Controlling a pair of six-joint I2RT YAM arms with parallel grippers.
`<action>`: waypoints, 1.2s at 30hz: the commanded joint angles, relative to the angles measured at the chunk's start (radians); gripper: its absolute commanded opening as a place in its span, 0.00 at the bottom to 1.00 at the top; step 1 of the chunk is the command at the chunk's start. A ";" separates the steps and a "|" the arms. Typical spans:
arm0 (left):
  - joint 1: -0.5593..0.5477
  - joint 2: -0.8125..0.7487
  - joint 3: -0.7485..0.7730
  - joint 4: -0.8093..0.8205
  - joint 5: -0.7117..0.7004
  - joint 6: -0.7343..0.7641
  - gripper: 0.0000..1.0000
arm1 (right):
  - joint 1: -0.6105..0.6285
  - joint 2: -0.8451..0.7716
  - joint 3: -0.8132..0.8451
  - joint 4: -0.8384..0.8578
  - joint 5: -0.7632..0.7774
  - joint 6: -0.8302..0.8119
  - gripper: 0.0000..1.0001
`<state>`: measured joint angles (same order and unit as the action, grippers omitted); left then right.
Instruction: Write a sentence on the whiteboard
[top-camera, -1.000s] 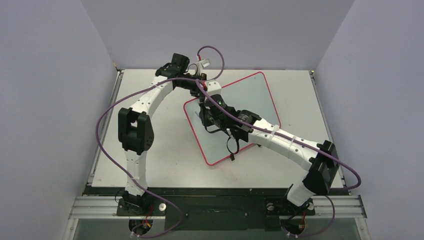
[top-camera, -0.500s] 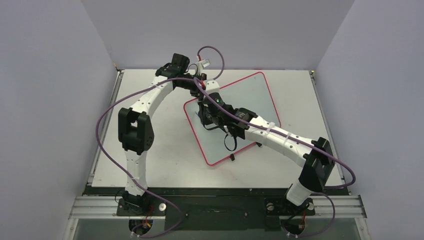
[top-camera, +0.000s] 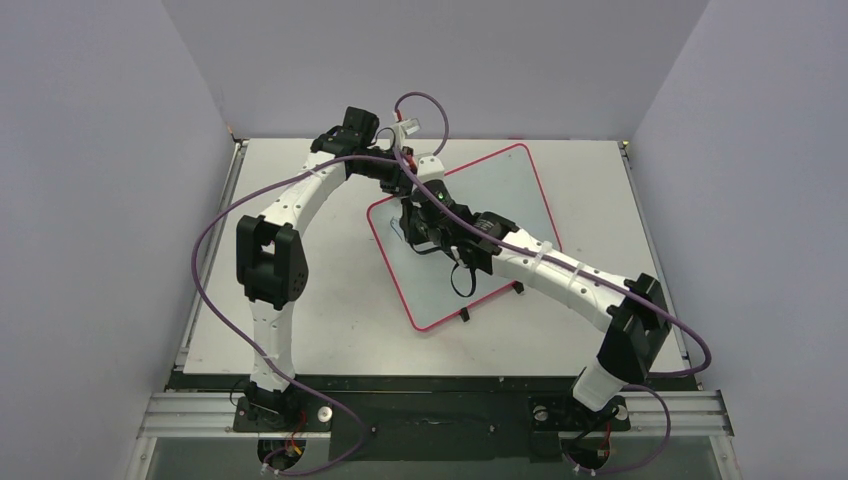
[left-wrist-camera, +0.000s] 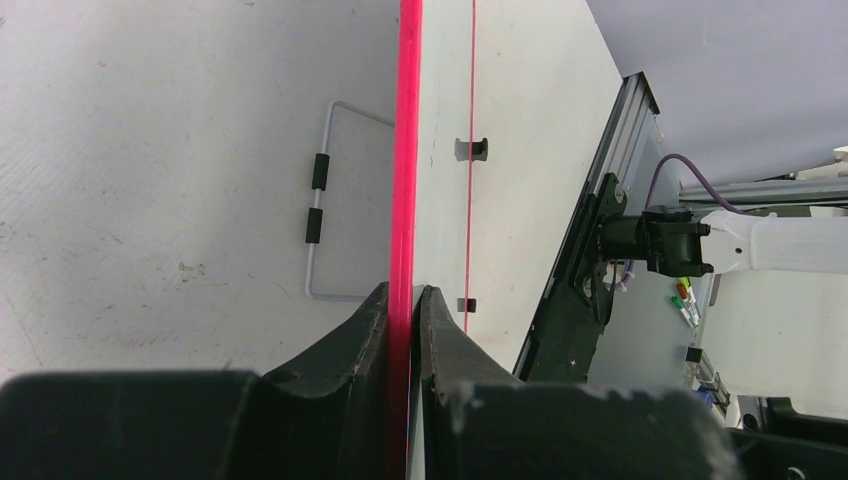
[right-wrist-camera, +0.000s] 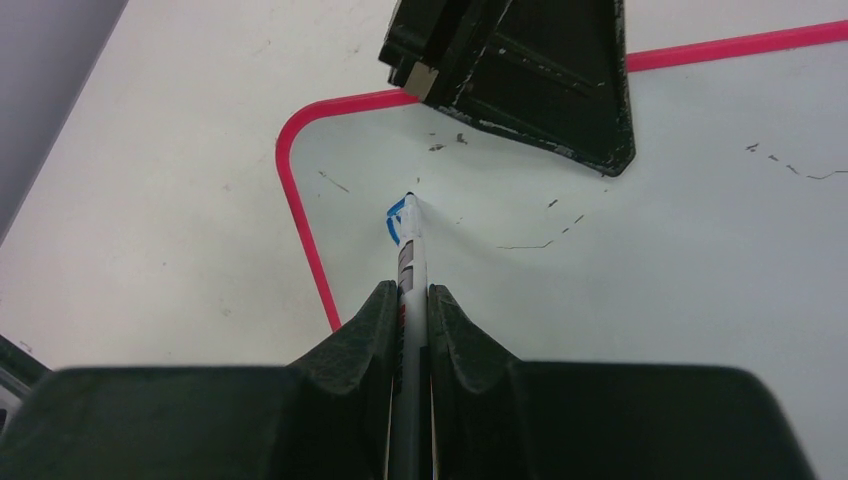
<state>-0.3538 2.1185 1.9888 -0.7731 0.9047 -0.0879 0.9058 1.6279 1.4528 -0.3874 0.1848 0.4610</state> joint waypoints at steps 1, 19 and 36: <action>-0.006 -0.053 0.030 0.009 -0.129 0.070 0.00 | -0.043 -0.004 -0.014 0.030 0.008 0.012 0.00; -0.010 -0.062 0.034 0.009 -0.150 0.068 0.00 | -0.001 -0.067 -0.129 0.036 -0.026 0.047 0.00; -0.010 -0.069 0.030 0.011 -0.155 0.068 0.00 | 0.006 -0.062 -0.120 0.024 0.033 0.044 0.00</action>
<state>-0.3561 2.1185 1.9888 -0.7727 0.8970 -0.0746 0.9115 1.5692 1.3346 -0.3389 0.1654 0.5095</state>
